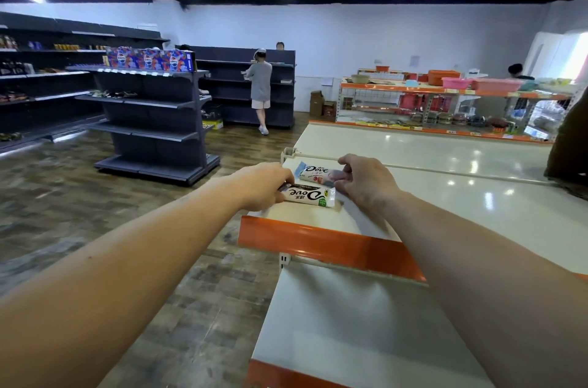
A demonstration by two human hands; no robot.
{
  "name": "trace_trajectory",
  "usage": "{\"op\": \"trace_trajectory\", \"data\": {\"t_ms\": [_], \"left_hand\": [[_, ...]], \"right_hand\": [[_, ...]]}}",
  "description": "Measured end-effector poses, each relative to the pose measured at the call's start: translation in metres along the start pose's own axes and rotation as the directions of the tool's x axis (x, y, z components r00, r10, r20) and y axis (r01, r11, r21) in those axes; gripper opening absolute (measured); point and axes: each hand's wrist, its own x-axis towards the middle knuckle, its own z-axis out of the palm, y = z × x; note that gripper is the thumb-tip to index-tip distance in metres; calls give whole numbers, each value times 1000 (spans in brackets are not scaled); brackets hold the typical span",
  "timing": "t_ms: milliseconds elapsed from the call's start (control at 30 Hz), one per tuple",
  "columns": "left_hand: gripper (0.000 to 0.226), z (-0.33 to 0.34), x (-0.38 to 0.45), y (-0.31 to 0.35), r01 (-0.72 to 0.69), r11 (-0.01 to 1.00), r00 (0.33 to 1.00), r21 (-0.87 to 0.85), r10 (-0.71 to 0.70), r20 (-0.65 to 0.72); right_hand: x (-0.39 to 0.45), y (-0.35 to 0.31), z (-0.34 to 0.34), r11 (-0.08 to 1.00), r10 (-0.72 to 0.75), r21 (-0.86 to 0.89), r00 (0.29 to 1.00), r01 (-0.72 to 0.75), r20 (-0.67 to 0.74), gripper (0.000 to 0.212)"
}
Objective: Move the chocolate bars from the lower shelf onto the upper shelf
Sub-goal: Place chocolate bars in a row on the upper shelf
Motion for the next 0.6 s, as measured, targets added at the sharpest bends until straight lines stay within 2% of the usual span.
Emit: {"op": "trace_trajectory", "data": {"t_ms": [133, 267, 433, 533, 600], "left_hand": [[41, -4, -17, -17, 19, 994, 993, 105, -6, -120], [36, -8, -51, -54, 103, 964, 976, 244, -52, -210], [35, -8, -123, -108, 190, 914, 967, 358, -111, -231], [37, -5, -170, -140, 259, 854, 959, 452, -171, -226], [38, -4, -201, -155, 287, 803, 956, 522, -202, -215]], "right_hand": [[-7, -20, 2, 993, -106, 34, 988, 110, -111, 49], [-9, -53, 9, 970, -238, 8, 962, 242, -134, 52], [-11, -108, 30, 916, -398, -22, 902, 400, -168, 41], [-16, -150, 40, 863, -504, -38, 849, 505, -160, 27], [-22, -178, 47, 824, -563, -29, 814, 565, -140, 25]]}}
